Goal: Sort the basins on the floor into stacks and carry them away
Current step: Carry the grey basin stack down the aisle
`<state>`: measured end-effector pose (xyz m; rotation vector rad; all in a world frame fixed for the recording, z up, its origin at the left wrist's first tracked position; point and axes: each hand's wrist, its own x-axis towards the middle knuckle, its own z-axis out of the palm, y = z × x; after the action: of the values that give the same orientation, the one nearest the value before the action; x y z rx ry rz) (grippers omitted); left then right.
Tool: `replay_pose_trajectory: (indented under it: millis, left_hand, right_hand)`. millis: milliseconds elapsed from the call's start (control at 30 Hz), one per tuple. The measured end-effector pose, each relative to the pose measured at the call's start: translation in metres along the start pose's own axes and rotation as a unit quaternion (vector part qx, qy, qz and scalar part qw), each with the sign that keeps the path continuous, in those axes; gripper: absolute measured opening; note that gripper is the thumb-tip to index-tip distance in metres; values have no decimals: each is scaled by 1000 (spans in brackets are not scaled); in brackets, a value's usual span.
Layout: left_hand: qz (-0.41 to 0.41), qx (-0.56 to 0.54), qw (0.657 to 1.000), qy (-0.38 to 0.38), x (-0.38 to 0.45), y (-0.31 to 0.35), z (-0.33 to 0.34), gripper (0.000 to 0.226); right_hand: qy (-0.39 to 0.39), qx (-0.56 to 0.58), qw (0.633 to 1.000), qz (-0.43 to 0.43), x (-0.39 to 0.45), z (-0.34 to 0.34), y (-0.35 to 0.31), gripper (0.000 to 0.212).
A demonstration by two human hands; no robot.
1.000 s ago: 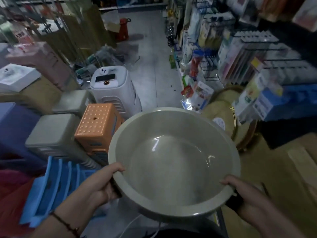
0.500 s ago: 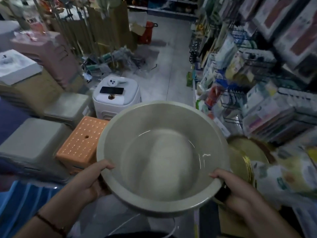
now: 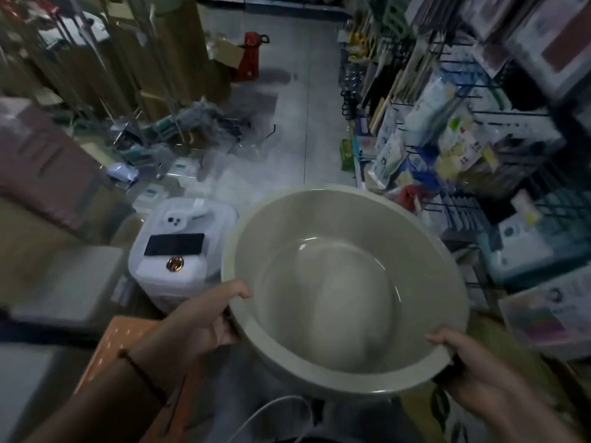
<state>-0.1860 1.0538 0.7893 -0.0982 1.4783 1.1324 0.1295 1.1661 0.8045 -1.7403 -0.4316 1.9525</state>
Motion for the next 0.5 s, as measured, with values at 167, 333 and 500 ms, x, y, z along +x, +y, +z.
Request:
replay_pose_trajectory:
  millis: [167, 333, 500]
  left_hand:
    - [-22, 26, 999, -9, 88, 73, 48, 46]
    - [-51, 7, 998, 22, 168, 148, 89, 67]
    - [-51, -53, 996, 54, 224, 211, 110, 36]
  right_hand:
    - [14, -19, 1000, 8, 91, 46, -82, 7]
    - [-11, -67, 997, 23, 172, 110, -180, 7]
    - [-83, -153, 984, 40, 224, 191, -282, 16]
